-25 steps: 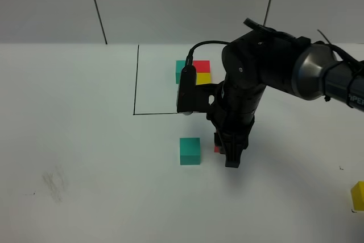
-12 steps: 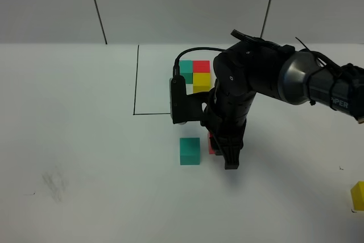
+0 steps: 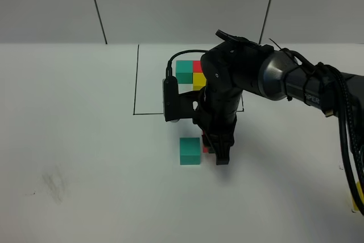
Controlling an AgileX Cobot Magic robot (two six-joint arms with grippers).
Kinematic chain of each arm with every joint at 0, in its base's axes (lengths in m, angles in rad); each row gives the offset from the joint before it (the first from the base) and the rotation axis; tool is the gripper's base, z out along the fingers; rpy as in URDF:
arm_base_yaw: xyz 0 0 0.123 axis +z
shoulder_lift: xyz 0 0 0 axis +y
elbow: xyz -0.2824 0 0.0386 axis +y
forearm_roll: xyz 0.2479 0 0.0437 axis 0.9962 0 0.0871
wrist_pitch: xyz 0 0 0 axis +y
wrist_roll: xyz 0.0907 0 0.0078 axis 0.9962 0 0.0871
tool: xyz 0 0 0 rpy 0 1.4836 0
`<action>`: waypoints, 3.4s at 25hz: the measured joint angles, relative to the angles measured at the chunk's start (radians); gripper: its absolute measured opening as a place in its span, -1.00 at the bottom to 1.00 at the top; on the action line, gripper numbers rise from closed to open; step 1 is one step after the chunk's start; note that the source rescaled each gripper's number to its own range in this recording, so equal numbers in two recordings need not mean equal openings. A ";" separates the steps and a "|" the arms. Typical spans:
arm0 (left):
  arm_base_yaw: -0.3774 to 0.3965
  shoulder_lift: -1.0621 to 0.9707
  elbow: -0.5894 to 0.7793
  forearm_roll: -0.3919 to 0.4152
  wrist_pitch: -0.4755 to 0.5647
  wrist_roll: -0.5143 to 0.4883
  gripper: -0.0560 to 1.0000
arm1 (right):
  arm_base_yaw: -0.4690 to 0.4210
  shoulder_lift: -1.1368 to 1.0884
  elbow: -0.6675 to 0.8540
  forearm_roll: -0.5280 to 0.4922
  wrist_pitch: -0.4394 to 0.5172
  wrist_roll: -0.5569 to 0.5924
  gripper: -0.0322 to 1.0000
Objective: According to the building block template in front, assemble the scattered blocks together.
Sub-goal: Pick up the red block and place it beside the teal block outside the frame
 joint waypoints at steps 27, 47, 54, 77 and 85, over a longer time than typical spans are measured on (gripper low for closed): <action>0.000 0.000 0.000 0.000 0.000 0.000 0.10 | -0.001 0.007 -0.002 0.039 -0.005 -0.020 -0.92; 0.000 0.000 0.000 0.000 0.000 0.000 0.10 | -0.001 0.093 -0.007 0.044 -0.047 -0.025 -0.92; 0.000 0.000 0.000 0.000 0.000 0.000 0.10 | -0.003 0.094 -0.007 0.040 -0.046 -0.004 -0.92; 0.000 0.000 0.000 0.000 0.000 0.000 0.10 | -0.013 0.094 -0.009 0.052 -0.044 0.033 -0.92; 0.000 0.000 0.000 0.000 0.000 0.000 0.10 | -0.016 0.072 -0.009 0.029 -0.050 0.112 -0.21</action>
